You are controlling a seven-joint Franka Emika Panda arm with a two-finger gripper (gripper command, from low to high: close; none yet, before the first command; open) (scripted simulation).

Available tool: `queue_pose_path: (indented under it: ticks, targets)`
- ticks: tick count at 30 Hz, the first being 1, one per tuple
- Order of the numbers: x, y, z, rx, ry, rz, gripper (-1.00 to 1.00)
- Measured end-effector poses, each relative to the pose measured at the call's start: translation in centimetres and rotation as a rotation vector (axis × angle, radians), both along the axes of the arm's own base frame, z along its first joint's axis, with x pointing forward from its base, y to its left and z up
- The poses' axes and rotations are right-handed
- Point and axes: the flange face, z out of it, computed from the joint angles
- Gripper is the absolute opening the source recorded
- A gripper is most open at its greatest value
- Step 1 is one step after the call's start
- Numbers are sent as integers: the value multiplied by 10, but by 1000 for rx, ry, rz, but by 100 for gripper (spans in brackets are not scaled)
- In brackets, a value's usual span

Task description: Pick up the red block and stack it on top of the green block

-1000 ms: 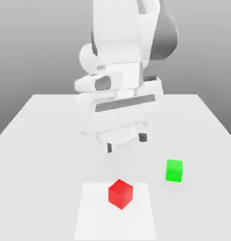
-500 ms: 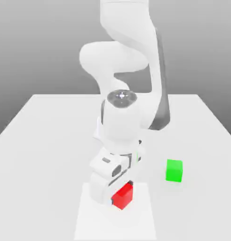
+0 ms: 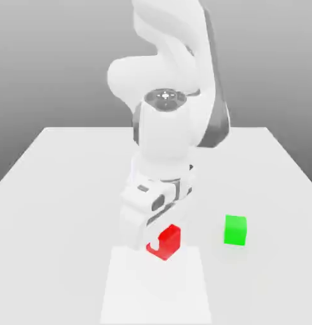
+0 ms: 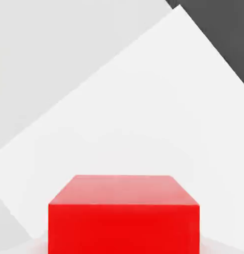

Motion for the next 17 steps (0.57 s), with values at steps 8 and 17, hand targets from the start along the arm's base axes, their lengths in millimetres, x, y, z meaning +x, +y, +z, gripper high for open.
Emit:
queue_pose_path:
  ticks: [8,17]
  targets:
    - [-87,112,13,-5,-8,697,-100]
    - [-101,122,-37,-10,-12,787,100]
